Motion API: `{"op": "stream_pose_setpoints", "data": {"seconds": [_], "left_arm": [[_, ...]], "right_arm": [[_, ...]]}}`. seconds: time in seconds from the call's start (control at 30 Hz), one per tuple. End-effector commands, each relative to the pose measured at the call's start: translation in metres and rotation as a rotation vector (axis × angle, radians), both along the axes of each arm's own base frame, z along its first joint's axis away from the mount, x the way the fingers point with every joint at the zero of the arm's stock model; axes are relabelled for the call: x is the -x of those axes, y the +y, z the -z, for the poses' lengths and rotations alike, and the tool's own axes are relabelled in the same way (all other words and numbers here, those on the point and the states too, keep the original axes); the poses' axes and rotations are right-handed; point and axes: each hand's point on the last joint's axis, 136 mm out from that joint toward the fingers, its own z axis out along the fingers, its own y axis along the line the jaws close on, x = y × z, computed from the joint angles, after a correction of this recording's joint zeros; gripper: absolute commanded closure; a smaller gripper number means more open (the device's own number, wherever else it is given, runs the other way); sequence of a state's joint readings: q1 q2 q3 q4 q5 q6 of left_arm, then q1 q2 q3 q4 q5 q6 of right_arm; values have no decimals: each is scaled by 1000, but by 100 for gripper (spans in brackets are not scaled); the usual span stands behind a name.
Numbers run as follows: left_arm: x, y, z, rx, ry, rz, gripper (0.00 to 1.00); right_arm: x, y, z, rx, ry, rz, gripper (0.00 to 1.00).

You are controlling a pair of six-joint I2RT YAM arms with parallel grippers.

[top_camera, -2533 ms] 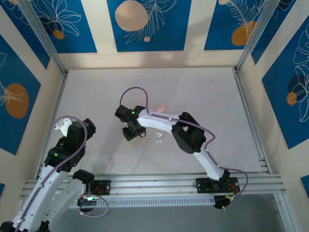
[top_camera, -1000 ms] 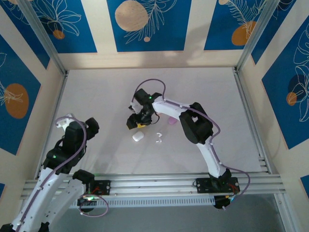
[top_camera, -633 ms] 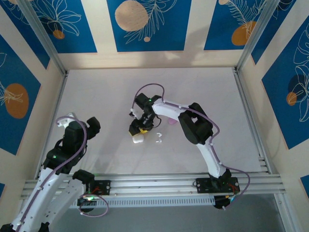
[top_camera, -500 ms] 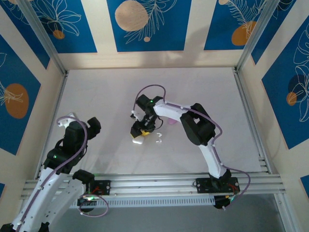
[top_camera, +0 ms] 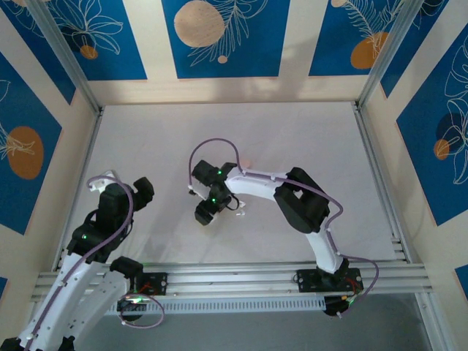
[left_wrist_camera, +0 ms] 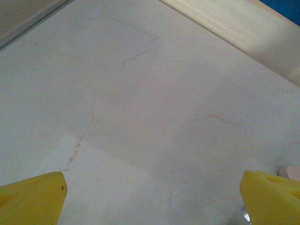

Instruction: Insert the wireless bluetooth earbuds into the charging case

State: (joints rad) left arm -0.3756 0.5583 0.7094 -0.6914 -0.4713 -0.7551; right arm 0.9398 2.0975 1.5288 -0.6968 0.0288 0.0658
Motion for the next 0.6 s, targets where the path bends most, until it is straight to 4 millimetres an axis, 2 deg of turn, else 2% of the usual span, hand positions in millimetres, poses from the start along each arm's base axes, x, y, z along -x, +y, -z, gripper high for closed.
{"op": "stream_pose_setpoints", "data": {"seconds": [0.0, 0.37, 0.47, 0.57], "left_arm": [[-1, 2, -1, -13, -8, 2, 6], [-1, 2, -5, -24, -15, 6, 5], [-3, -1, -6, -23, -21, 26, 7], [-8, -15, -10, -7, -44, 101, 10]], "right_arm": [[-9, -5, 4, 34, -122, -47, 28], [9, -12, 18, 62, -165, -132, 42], [9, -9, 8, 15, -206, -152, 53], [4, -6, -16, -65, -274, -140, 56]]}}
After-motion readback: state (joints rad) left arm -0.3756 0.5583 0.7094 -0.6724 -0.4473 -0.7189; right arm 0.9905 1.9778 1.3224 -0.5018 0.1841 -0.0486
